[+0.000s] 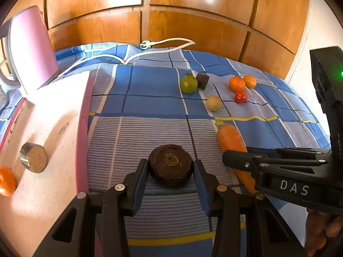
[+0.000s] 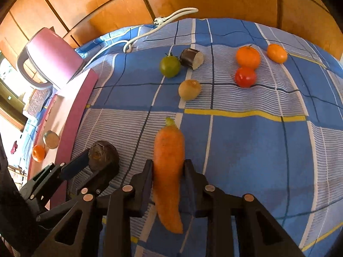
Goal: Organize fruits
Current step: 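Carry the beet and carrot into the white tray and open both tools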
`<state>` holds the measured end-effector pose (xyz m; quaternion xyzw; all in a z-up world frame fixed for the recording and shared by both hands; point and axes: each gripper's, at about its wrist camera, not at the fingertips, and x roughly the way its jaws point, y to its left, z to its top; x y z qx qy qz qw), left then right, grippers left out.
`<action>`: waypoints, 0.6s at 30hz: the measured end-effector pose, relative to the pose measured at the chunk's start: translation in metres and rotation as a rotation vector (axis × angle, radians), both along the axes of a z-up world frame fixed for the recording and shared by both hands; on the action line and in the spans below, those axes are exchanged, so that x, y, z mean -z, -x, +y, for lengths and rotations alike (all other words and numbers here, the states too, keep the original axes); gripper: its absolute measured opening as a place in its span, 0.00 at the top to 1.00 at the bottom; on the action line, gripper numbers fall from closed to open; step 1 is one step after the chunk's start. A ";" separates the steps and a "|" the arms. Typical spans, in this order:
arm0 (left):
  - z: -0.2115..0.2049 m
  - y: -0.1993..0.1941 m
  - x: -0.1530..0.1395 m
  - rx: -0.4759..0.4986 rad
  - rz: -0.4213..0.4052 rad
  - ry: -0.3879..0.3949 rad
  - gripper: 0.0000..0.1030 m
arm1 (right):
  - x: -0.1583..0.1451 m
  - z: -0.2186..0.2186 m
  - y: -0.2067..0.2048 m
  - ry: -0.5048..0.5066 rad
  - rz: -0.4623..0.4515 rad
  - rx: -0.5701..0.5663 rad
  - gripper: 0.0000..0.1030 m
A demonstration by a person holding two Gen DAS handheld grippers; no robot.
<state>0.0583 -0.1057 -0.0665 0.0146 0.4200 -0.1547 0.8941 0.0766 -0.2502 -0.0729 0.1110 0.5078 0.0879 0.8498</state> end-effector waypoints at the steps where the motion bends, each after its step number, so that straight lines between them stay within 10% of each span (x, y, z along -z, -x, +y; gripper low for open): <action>1: 0.000 0.003 -0.001 0.002 -0.002 0.002 0.59 | 0.000 0.000 0.003 0.007 -0.005 0.004 0.74; 18: 0.014 0.029 -0.029 0.011 -0.057 0.034 0.59 | -0.005 -0.010 0.054 -0.070 -0.039 0.049 0.74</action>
